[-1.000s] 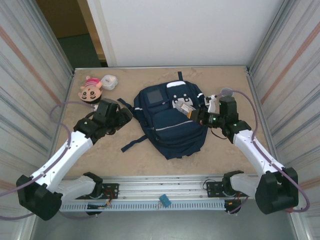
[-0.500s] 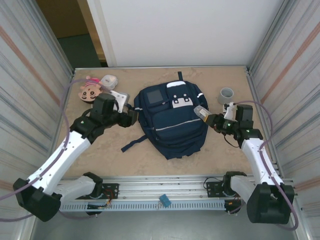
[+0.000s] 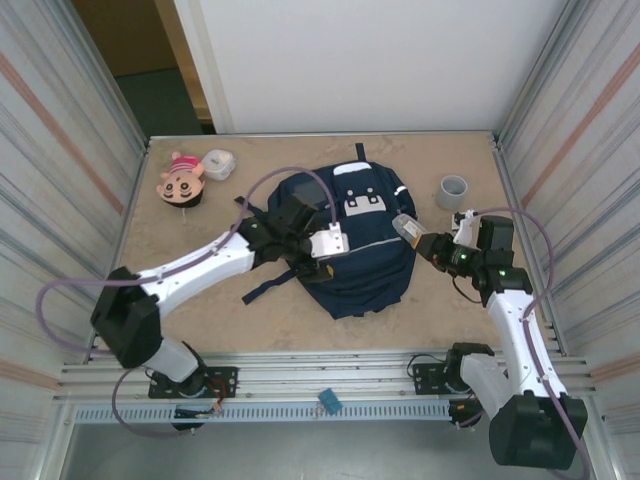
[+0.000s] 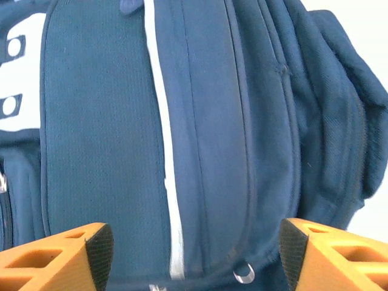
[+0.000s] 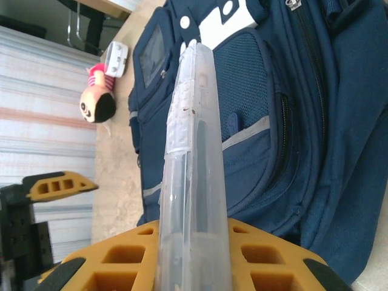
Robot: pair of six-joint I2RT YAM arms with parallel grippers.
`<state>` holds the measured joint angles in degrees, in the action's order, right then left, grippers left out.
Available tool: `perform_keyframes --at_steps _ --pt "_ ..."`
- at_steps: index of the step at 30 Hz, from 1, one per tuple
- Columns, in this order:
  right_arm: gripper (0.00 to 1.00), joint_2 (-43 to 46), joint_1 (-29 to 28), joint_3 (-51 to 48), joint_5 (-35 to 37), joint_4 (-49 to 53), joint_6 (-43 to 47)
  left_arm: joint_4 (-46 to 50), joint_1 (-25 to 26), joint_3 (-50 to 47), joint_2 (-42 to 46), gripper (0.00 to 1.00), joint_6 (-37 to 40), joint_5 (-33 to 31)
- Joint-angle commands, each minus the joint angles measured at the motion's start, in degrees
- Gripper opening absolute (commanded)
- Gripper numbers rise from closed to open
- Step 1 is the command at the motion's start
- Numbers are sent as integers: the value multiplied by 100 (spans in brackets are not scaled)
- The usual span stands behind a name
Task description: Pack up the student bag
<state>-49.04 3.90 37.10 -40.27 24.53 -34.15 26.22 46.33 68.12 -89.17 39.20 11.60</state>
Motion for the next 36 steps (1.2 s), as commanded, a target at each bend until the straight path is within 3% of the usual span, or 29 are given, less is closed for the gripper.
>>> perform_keyframes --at_steps 1,13,16,21,24,27,34,36 --pt "15 276 61 -15 135 286 128 -516 126 369 -333 74 540 95" --pt "15 447 67 -63 296 500 146 -826 553 570 -1206 78 477 -27" --pt "15 447 64 -67 286 494 146 -1123 553 454 -1263 77 359 -372" --pt "15 464 66 -36 298 491 112 -1531 553 388 -1181 72 167 -1349" --pt "15 465 69 -41 297 467 74 -1755 520 295 -1000 67 138 -1598" --pt "15 441 65 -12 264 459 66 -1791 450 281 -951 59 27 -1814" --pt "14 443 66 9 248 465 59 -1729 457 194 -1285 58 -84 -1795" --pt "14 469 66 16 239 482 48 -1735 473 208 -1352 52 -168 -1878"
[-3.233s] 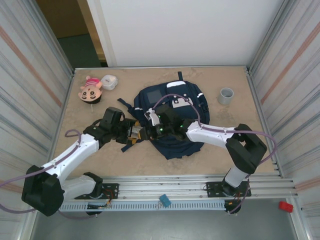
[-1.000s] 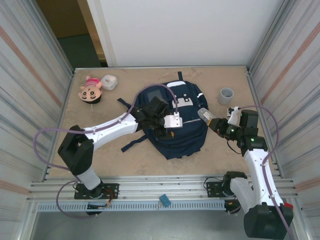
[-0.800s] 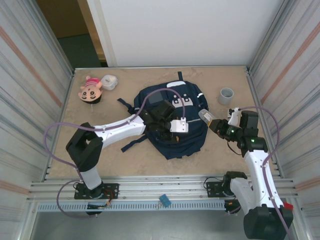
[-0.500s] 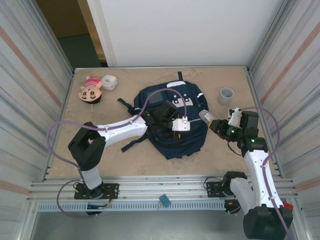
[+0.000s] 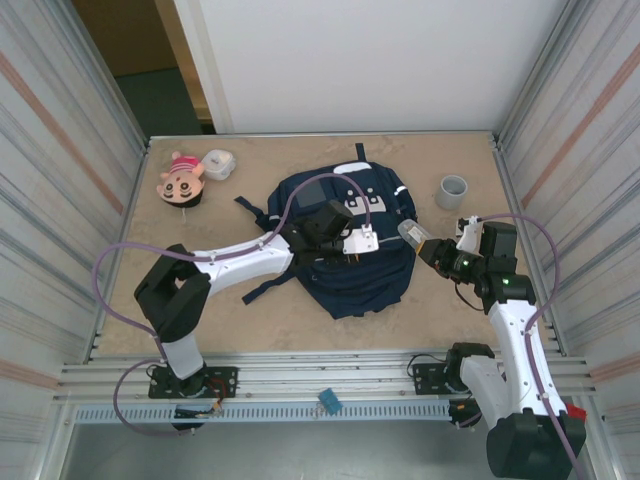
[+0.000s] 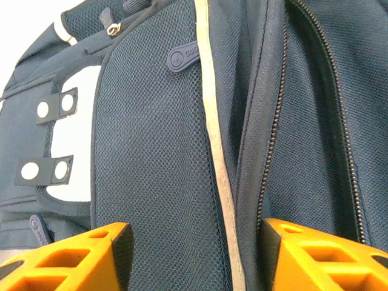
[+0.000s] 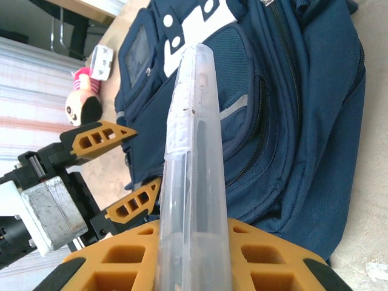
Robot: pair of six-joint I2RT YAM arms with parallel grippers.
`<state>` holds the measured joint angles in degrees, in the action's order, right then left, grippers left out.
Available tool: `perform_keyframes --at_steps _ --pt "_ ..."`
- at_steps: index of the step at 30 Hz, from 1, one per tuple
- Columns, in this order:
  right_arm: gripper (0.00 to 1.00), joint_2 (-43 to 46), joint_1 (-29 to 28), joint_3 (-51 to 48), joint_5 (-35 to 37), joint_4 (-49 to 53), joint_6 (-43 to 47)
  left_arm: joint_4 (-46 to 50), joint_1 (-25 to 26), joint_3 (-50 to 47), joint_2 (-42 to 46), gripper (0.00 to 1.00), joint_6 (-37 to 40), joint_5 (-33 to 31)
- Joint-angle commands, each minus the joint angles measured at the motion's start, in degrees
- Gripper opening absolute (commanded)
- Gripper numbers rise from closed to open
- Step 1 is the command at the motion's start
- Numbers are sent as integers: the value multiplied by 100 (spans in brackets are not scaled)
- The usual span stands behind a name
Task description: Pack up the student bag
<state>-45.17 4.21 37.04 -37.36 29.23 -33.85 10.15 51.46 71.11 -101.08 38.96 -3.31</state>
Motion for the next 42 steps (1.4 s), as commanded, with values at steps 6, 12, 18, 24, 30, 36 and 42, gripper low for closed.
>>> perform_keyframes --at_steps 6,12,18,24,30,36,42 --pt "14 262 34 114 55 228 -100 -33 -35 -5 223 19 -365 -143" --pt "14 654 36 57 629 726 -513 31 -61 210 750 0 -650 -292" --pt "13 846 -95 -286 261 595 -987 -116 -230 293 856 0 -809 -244" --pt "16 661 -709 -625 -343 -609 -1343 -436 -334 252 863 0 -1000 -135" --pt "16 -566 -1572 -602 -223 -1847 -1744 -522 -333 247 909 0 -1130 26" --pt "17 -2201 -2247 -68 -324 -2417 -1927 -578 -341 136 1026 0 -1136 114" --pt "35 -3162 -2222 322 -483 -2594 -2147 -646 -347 -31 1083 0 -1215 111"
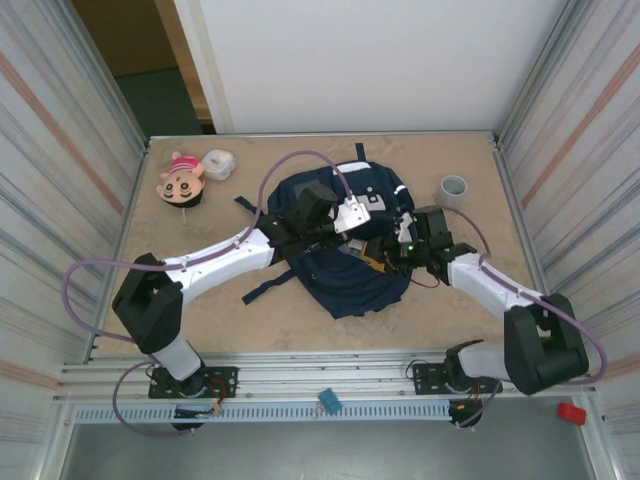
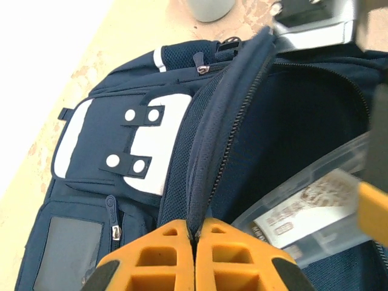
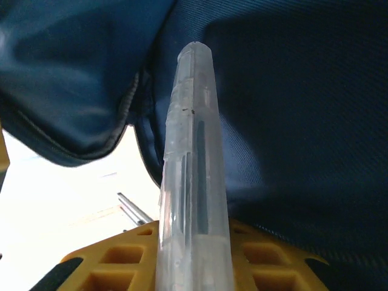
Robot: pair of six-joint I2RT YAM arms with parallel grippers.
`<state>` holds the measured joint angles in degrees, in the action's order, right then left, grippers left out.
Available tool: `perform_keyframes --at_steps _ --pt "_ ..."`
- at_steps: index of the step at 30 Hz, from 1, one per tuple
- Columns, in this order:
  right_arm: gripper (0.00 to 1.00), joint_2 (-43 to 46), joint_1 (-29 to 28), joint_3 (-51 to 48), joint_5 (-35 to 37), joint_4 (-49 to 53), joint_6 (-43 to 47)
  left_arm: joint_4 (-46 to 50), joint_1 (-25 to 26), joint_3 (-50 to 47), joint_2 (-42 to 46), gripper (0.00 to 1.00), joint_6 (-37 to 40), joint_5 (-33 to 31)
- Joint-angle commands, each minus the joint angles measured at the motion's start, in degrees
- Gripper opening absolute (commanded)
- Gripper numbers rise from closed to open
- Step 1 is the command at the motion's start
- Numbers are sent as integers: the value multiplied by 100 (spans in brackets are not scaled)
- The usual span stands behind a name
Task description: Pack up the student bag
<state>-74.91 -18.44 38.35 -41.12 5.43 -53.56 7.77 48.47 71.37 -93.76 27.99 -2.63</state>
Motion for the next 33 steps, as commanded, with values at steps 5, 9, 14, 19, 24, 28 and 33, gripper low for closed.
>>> perform_keyframes --at_steps 5,9,14,19,24,28,33 --pt "47 -283 495 57 -275 -453 -502 -417 -48 -89 374 0 -125 32" --pt "40 -186 713 48 -317 -514 -600 -408 -48 -114 384 0 -118 10" --pt "29 -119 736 -36 -218 -956 -968 -443 -49 -154 405 0 -201 74" --pt "23 -153 624 -143 215 -1512 -1521 -483 -50 -172 445 0 -317 273" --pt "21 -391 382 -152 702 -2209 -2088 -658 -39 -283 555 0 -487 648" --pt "22 -592 174 -169 1158 -2736 -2537 -776 -31 -390 637 0 -613 851" --pt "31 -665 9 -189 1665 -3035 -2859 -828 -34 -498 729 0 -663 807"
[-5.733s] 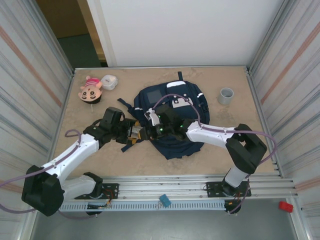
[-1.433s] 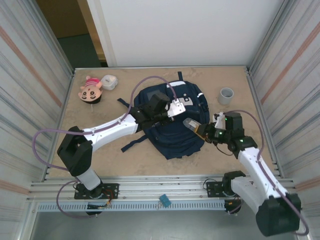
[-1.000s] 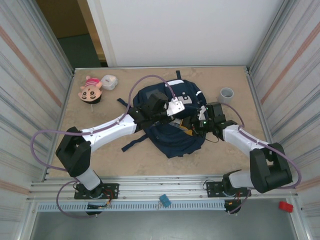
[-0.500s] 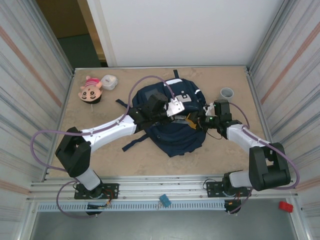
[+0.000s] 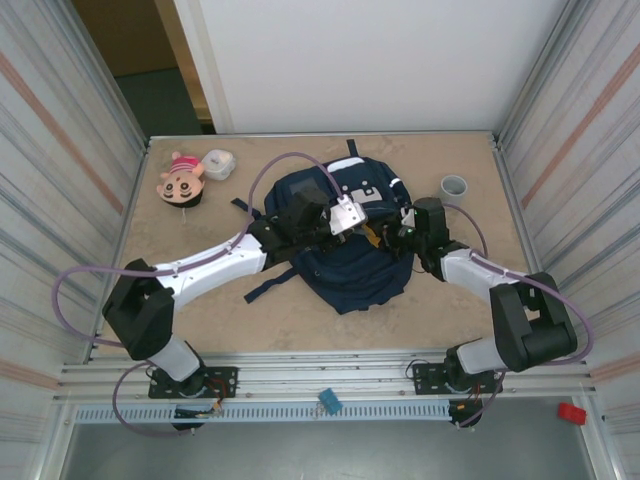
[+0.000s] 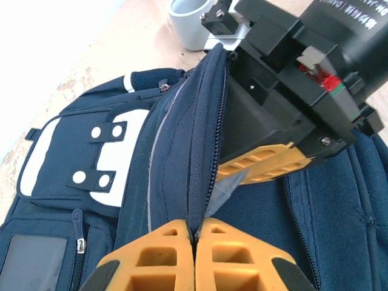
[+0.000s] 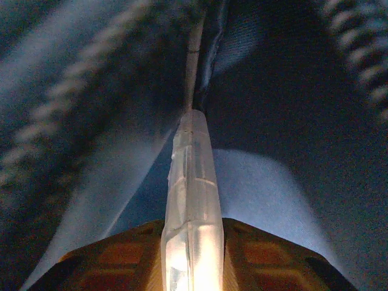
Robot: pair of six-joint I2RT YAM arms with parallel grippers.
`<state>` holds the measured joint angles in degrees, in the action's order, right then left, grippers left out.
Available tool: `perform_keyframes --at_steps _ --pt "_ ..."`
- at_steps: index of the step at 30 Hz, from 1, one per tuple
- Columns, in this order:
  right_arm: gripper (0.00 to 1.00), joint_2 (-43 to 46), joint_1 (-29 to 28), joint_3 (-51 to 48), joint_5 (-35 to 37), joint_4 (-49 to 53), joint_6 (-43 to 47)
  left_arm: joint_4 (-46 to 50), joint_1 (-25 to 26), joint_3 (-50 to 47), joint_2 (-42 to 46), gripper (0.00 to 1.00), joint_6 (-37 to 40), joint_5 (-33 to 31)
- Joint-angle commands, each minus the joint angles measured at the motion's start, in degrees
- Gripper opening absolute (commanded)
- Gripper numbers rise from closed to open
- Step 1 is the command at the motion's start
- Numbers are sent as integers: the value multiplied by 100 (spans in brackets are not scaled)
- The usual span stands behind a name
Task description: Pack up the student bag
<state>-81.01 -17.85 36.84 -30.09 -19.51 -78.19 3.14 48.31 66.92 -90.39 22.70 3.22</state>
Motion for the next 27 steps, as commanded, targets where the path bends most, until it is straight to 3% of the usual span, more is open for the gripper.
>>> perform_keyframes --at_steps 1,5,10,18,24,27 --pt "34 -14 -52 -37 626 -505 -390 -374 -23 -69 410 0 -126 181" --pt "42 234 6 -126 772 -158 -265 -366 -25 -119 434 0 -121 57" --pt "41 667 153 -496 791 62 -222 -423 -18 -168 444 0 -158 7" --pt "26 1246 386 -935 795 210 -205 -463 -30 -170 452 0 -221 47" --pt "23 1111 370 -791 698 91 -244 -586 -26 -220 483 0 -374 188" --pt "26 1159 343 -785 723 110 -280 -569 -24 -194 478 0 -390 190"
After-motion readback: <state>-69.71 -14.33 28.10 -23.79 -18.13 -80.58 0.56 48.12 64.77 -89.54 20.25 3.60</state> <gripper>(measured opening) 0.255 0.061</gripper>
